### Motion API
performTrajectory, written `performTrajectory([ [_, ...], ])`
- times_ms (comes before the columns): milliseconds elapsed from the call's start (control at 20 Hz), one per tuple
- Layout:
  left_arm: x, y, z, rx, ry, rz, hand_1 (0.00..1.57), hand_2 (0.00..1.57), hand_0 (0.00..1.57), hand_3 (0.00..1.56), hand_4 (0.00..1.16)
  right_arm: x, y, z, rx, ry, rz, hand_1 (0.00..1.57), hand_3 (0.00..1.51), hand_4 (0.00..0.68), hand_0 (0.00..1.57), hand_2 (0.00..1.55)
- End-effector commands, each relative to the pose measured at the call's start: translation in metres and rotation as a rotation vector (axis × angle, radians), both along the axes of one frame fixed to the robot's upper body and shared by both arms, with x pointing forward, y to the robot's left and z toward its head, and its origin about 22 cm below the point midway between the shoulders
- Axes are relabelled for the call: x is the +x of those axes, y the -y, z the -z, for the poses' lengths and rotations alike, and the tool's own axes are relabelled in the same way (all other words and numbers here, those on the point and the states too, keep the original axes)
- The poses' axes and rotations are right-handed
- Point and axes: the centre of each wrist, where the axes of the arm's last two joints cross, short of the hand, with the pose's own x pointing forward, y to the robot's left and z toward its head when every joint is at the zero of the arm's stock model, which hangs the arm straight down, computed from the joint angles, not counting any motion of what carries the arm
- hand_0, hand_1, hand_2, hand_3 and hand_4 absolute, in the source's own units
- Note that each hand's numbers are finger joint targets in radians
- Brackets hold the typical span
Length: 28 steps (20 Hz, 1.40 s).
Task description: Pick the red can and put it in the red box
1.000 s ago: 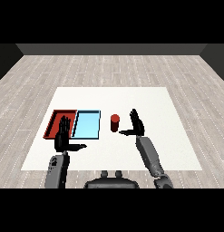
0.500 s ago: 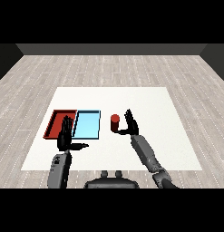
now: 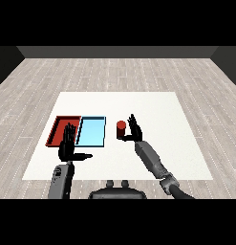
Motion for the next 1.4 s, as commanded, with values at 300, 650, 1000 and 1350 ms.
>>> performTrajectory([
  [300, 0.004, -0.008, 0.001, -0.012, 0.011, -0.006, 0.0, 0.0, 0.0, 0.0, 0.0, 0.015, -0.018, -0.007, -0.014, -0.054, 0.018, 0.0, 0.0, 0.0, 0.0, 0.0],
  [650, 0.021, -0.016, 0.004, -0.018, 0.02, -0.013, 0.0, 0.0, 0.0, 0.0, 0.0, 0.016, -0.015, 0.002, -0.02, -0.055, 0.014, 0.0, 0.0, 0.0, 0.0, 0.0],
  [1000, 0.005, -0.003, -0.009, 0.003, -0.003, 0.004, 0.0, 0.0, 0.0, 0.0, 0.0, 0.027, -0.009, 0.002, -0.026, -0.047, -0.01, 0.0, 0.0, 0.0, 0.0, 0.0],
  [1350, 0.007, -0.014, -0.005, -0.032, -0.003, -0.004, 0.0, 0.0, 0.0, 0.0, 0.0, 0.011, -0.027, 0.004, 0.002, -0.078, -0.023, 0.0, 0.0, 0.0, 0.0, 0.0],
])
